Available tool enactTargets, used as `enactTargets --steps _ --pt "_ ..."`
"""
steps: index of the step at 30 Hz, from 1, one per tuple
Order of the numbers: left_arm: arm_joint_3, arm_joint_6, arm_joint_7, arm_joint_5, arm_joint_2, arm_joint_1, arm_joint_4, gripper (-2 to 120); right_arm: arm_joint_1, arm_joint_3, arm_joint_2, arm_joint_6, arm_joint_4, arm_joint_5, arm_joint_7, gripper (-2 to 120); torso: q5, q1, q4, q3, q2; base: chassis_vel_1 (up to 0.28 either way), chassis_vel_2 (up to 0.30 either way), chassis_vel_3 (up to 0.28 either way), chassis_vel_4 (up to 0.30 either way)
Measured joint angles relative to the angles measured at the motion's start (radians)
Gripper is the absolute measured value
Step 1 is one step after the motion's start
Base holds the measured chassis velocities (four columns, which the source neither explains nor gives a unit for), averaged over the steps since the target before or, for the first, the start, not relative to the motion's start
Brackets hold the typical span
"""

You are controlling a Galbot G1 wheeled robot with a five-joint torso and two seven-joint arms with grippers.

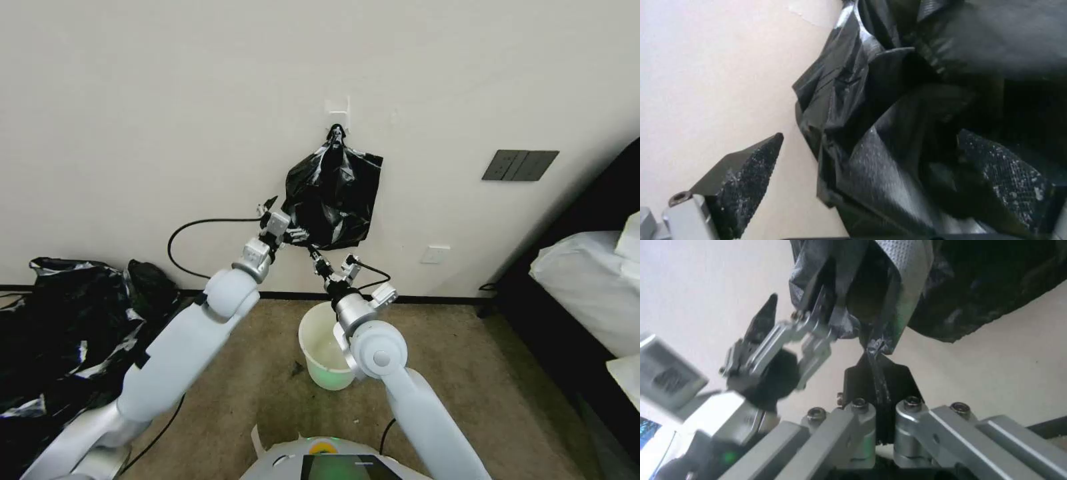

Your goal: Place a trash bag onto the trash bin.

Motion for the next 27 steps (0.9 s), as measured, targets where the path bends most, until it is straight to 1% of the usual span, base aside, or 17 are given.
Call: enactTargets --steps 3,5,8,9,10,12,17,18,19,20,21,22,24,25,26,27 --pt "0.028 0.027 -0.01 -0.031 -0.015 -0.037 0.03 100 -0.007 0.001 -0.003 0.001 0.009 0.0 0.0 0 0.0 0.0 0.0001 0.0 0.0 0.0 0.0 0.0 0.0" --pt "0.032 0.033 -0.014 -0.036 -0.017 -0.04 0.033 100 -0.008 0.002 -0.003 0.001 0.011 0.0 0.0 0 0.0 0.0 0.0001 0.0 0.0 0.0 0.0 0.0 0.0" --pt "0.056 0.115 -0.063 -0.078 -0.039 -0.067 0.043 100 -0.018 0.004 -0.006 0.002 0.019 0.001 0.0 0 0.0001 0.0 -0.0001 0.0 0.0 0.0 0.0 0.0 0.0" --pt "0.062 0.155 -0.084 -0.103 -0.045 -0.076 0.042 100 -0.02 0.005 -0.007 0.002 0.021 0.001 0.0 0 0.0 0.0 -0.0001 0.0 0.0 0.0 0.0 0.0 0.0" --pt "0.062 0.155 -0.084 -0.103 -0.045 -0.076 0.042 100 -0.02 0.005 -0.007 0.002 0.021 0.001 0.0 0 0.0 0.0 -0.0001 0.0 0.0 0.0 0.0 0.0 0.0" --pt "0.07 0.21 -0.115 -0.138 -0.052 -0.088 0.037 100 -0.022 0.008 -0.007 0.003 0.023 0.001 -0.001 0 0.0 0.0 0.0 0.0 0.0 0.0 0.0 0.0 0.0" --pt "0.073 0.219 -0.124 -0.158 -0.056 -0.093 0.038 99 -0.026 0.011 -0.006 0.003 0.023 0.0 -0.001 0 0.0001 0.0 0.0001 0.0 0.0 0.0 0.0 0.0 0.0" --pt "0.073 0.219 -0.124 -0.16 -0.057 -0.093 0.038 97 -0.027 0.012 -0.005 0.003 0.023 0.0 -0.001 0 0.0 0.0 0.0001 0.0 0.0 0.0 0.0 0.0 0.0" --pt "0.074 0.215 -0.124 -0.165 -0.059 -0.093 0.038 88 -0.029 0.012 -0.006 0.003 0.023 0.0 -0.001 0 0.0001 0.0 0.0 0.0 0.0 0.0 0.0 0.0 0.0" --pt "0.074 0.215 -0.124 -0.165 -0.059 -0.093 0.038 88 -0.029 0.012 -0.006 0.003 0.023 0.0 -0.001 0 0.0001 0.0 0.0 0.0 0.0 0.0 0.0 0.0 0.0" --pt "0.075 0.21 -0.124 -0.166 -0.061 -0.092 0.038 85 -0.029 0.012 -0.006 0.003 0.023 -0.001 -0.001 0 0.0001 0.0 0.0 0.0 0.0 0.0 0.0 0.0 0.0" --pt "0.076 0.208 -0.124 -0.168 -0.064 -0.093 0.038 78 -0.029 0.012 -0.007 0.003 0.022 -0.001 -0.002 0 0.0 0.0 0.0 0.0 0.0 0.0 0.0 0.0 0.0" --pt "0.076 0.207 -0.124 -0.168 -0.065 -0.093 0.038 77 -0.029 0.012 -0.007 0.003 0.022 -0.001 -0.002 0 0.0 0.0 0.0 0.0 0.0 0.0 0.0 0.0 0.0" --pt "0.076 0.205 -0.124 -0.171 -0.068 -0.096 0.043 67 -0.028 0.012 -0.007 0.003 0.02 -0.001 -0.002 0 0.0 0.0 0.0001 0.0 0.0 0.0 0.0 0.0 0.0" --pt "0.076 0.205 -0.124 -0.171 -0.068 -0.096 0.043 67 -0.028 0.012 -0.007 0.003 0.02 -0.001 -0.002 0 0.0 0.0 0.0001 0.0 0.0 0.0 0.0 0.0 0.0" --pt "0.076 0.204 -0.124 -0.174 -0.069 -0.096 0.045 64 -0.028 0.012 -0.007 0.003 0.019 -0.002 -0.002 0 0.0 0.0 0.0001 0.0 0.0 0.0 0.0 0.0 0.0"
